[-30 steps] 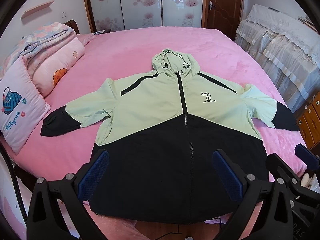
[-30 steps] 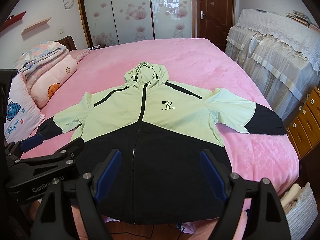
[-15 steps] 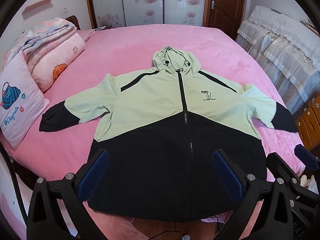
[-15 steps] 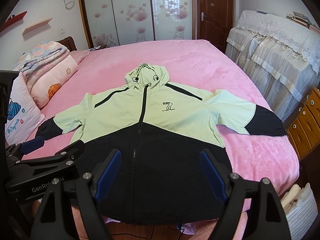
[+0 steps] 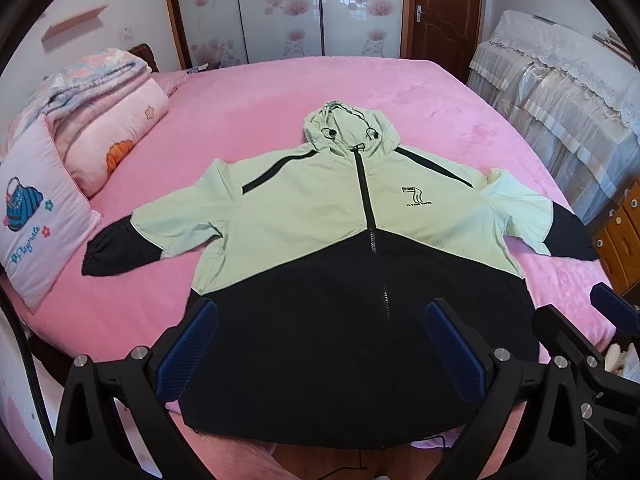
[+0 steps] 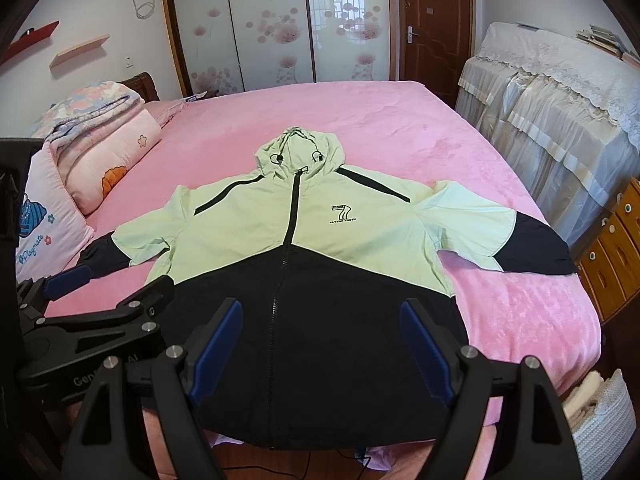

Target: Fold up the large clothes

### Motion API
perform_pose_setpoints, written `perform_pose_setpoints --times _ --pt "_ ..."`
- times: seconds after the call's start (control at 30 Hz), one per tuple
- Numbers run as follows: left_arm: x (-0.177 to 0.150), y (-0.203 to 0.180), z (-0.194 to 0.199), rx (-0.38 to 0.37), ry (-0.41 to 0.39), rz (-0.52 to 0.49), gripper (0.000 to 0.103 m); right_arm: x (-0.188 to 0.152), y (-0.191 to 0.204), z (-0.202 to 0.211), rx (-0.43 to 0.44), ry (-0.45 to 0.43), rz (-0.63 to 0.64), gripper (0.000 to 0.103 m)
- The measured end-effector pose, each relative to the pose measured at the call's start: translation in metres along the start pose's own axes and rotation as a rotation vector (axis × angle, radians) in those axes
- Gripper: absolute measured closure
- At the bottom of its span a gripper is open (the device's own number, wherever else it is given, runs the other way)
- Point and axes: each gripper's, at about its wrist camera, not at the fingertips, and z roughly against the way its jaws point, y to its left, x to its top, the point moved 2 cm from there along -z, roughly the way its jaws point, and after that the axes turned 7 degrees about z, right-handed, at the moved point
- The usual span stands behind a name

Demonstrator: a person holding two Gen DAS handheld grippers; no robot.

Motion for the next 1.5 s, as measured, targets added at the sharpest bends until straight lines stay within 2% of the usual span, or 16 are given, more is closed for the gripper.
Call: perform_pose_setpoints --times 0.17,1.17,1.5 --pt "-0.001 0.003 -0.005 -0.029 0.032 0.024 0.001 0.000 0.001 0.000 0.000 0.001 0.000 0.021" --pt "-0.001 -0.002 -0.003 -0.012 0.031 0.009 0.001 0.001 0.000 0.000 0.007 0.002 -0.011 0.021" --pt "-0.003 -0.012 0.005 -0.015 0.021 -0.018 0.001 -0.009 -0.013 0.007 0.008 -0.025 -0.034 0.021"
